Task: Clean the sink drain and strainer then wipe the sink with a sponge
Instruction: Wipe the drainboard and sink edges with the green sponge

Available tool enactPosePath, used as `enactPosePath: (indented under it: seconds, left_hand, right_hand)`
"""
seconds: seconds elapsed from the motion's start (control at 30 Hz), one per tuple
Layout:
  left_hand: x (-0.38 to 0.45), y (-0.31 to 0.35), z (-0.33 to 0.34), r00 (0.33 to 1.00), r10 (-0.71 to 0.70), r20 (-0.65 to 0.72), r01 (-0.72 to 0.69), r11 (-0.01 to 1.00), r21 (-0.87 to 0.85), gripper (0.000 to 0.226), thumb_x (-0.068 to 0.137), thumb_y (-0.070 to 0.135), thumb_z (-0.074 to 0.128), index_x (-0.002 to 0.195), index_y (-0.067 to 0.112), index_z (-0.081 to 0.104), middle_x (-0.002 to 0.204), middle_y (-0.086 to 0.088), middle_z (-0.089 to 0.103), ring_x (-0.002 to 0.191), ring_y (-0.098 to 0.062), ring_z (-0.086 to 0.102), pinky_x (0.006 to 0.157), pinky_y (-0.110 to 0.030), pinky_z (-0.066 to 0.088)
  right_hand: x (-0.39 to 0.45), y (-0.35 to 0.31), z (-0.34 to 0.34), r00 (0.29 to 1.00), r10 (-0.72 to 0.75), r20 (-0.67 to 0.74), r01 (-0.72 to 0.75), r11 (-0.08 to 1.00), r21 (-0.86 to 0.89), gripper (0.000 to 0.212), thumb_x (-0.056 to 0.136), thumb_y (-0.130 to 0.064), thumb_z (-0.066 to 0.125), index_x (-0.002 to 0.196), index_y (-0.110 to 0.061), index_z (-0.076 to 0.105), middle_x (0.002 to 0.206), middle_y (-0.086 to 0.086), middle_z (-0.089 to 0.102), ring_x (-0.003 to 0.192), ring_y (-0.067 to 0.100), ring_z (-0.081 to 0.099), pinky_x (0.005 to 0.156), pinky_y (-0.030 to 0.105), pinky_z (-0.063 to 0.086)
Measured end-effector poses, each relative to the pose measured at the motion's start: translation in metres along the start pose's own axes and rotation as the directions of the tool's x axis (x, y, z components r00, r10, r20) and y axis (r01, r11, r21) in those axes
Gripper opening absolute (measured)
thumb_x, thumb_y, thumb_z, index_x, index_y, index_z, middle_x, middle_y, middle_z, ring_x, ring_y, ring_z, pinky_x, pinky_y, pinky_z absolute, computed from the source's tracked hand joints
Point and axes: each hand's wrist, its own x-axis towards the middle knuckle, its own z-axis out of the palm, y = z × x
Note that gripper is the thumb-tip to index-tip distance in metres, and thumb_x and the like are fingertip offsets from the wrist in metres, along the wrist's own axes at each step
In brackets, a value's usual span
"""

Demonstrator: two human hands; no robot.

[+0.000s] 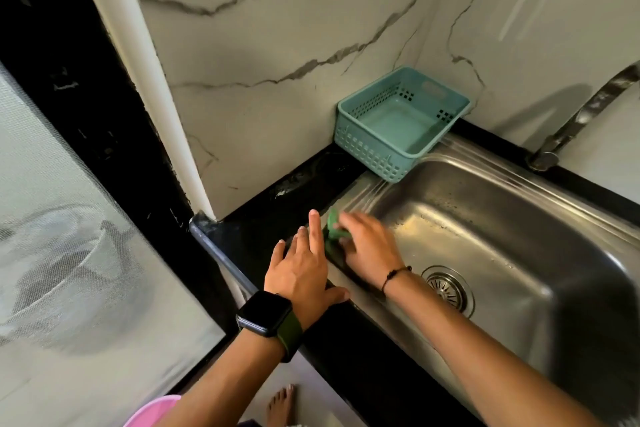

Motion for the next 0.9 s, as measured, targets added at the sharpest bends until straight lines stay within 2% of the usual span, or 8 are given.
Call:
enactPosePath:
  seconds: [0.23,0.33,0.5,0.6,0.67,0.73,0.8,0.9]
  left_hand:
    - [-0.003,0.001,-0.003,0.999,-0.009,0.038,0.009,1.000,-0.003,0.123,0.074,0.058,0.063,0.140,0.008,-0.028,0.157,-0.008,0.008,0.146,-0.019,0.011,0.118,-0.041,0.010]
    - [0.001,0.005,-0.005,0.998,-0.009,0.065,0.008,1.000,0.012,0.123,0.074,0.056,0.064,0.140,0.007,-0.027,0.156,-0.009,0.012,0.145,-0.021,0.013,0.118,-0.040,0.012]
    - [0.007,0.011,-0.010,0.994,-0.026,0.109,0.020,0.998,0.057,0.122,0.073,0.052,0.066,0.143,0.005,-0.022,0.153,-0.013,0.019,0.142,-0.025,0.023,0.117,-0.040,0.021]
    - [0.010,0.012,-0.014,0.991,-0.026,0.128,0.017,0.997,0.071,0.117,0.074,0.052,0.064,0.144,0.006,-0.017,0.151,-0.015,0.024,0.137,-0.028,0.031,0.114,-0.040,0.026]
    - [0.011,0.011,-0.016,0.990,-0.035,0.137,0.028,0.998,0.056,0.113,0.076,0.051,0.063,0.145,0.007,-0.015,0.151,-0.015,0.025,0.136,-0.029,0.033,0.114,-0.040,0.025]
    - [0.010,0.011,-0.017,0.990,-0.047,0.134,0.043,0.999,0.032,0.105,0.079,0.049,0.061,0.146,0.008,-0.009,0.150,-0.015,0.027,0.136,-0.028,0.033,0.115,-0.040,0.023]
    - [0.010,0.014,-0.018,0.994,-0.048,0.098,0.046,0.999,0.021,0.091,0.083,0.043,0.057,0.147,0.007,0.002,0.147,-0.016,0.032,0.135,-0.029,0.035,0.114,-0.040,0.021]
    - [0.012,0.026,-0.024,0.998,-0.019,-0.052,0.016,0.998,-0.064,0.059,0.089,0.031,0.051,0.138,0.007,0.031,0.136,-0.015,0.045,0.123,-0.032,0.046,0.104,-0.036,0.034]
  right_hand:
    - [-0.042,0.001,-0.024,0.982,-0.101,0.160,0.076,0.985,0.154,0.014,0.079,-0.009,0.058,0.089,-0.018,0.054,0.095,0.004,0.062,0.090,0.024,0.058,0.068,0.025,0.038]
    - [-0.033,0.000,-0.019,0.979,-0.103,0.173,0.090,0.992,0.084,0.016,0.081,-0.010,0.055,0.095,-0.017,0.052,0.100,0.007,0.059,0.091,0.029,0.057,0.070,0.033,0.045]
    - [0.004,-0.008,0.001,0.997,0.082,0.015,-0.083,0.996,0.033,0.025,0.083,-0.011,0.051,0.107,-0.012,0.051,0.108,0.015,0.057,0.099,0.036,0.057,0.073,0.039,0.047]
    - [0.022,0.003,-0.005,0.942,0.336,-0.014,-0.330,0.933,0.144,0.026,0.085,-0.014,0.051,0.110,-0.011,0.055,0.115,0.017,0.061,0.109,0.035,0.056,0.083,0.037,0.047]
    - [0.022,0.015,-0.015,0.831,0.555,0.041,-0.498,0.709,0.499,0.030,0.085,-0.013,0.056,0.115,-0.008,0.058,0.111,0.016,0.066,0.104,0.032,0.061,0.083,0.029,0.049]
    - [0.009,0.023,-0.027,0.748,0.640,0.174,-0.454,0.304,0.837,0.023,0.087,-0.006,0.057,0.109,0.000,0.060,0.088,0.010,0.068,0.077,0.021,0.066,0.063,0.019,0.054]
    - [-0.003,0.027,-0.038,0.744,0.599,0.295,-0.370,0.001,0.929,0.012,0.090,-0.002,0.052,0.096,-0.003,0.062,0.070,0.002,0.070,0.059,0.012,0.067,0.054,0.021,0.055]
    - [-0.014,0.023,-0.052,0.780,0.493,0.385,-0.377,-0.120,0.918,0.020,0.093,-0.005,0.046,0.084,-0.011,0.062,0.059,-0.003,0.071,0.055,0.010,0.068,0.053,0.025,0.057]
